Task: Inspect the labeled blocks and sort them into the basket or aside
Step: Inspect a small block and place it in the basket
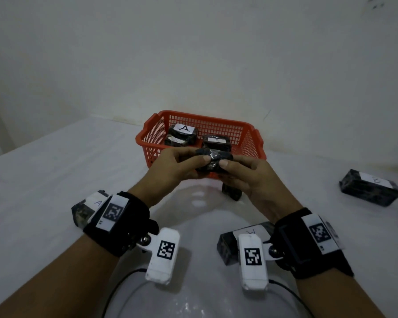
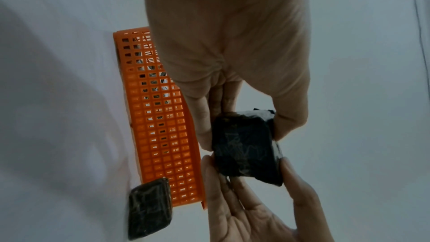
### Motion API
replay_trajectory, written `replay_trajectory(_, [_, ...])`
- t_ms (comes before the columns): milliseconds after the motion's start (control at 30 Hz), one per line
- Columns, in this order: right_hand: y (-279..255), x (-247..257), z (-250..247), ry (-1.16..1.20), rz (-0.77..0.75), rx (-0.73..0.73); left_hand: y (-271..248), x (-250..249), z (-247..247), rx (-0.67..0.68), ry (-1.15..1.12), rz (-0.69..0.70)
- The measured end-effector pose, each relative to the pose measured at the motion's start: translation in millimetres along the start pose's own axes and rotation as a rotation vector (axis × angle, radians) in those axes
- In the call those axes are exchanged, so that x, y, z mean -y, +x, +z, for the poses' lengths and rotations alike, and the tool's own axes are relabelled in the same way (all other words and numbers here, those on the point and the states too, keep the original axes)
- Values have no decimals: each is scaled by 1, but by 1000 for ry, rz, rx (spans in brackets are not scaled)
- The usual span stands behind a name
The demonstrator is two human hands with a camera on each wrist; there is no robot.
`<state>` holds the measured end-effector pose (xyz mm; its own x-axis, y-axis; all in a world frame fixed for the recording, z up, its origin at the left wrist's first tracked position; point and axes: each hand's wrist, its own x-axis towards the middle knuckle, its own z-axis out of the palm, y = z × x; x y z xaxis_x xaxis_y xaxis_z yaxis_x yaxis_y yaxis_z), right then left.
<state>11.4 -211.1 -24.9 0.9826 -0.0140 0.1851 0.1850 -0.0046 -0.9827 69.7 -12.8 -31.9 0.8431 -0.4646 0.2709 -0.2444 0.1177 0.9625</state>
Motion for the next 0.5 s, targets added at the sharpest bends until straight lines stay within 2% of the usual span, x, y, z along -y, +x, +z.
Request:
replay_trajectory(200, [-4, 4, 7, 18, -51, 8, -9, -6, 0, 19, -22, 19])
replay_trajectory(367, [-4, 3, 6, -13, -112, -67, -10, -8, 2, 70, -99, 19])
replay_trajectory(500, [-5, 5, 5, 45, -70, 11, -10, -5, 0, -10, 13, 74])
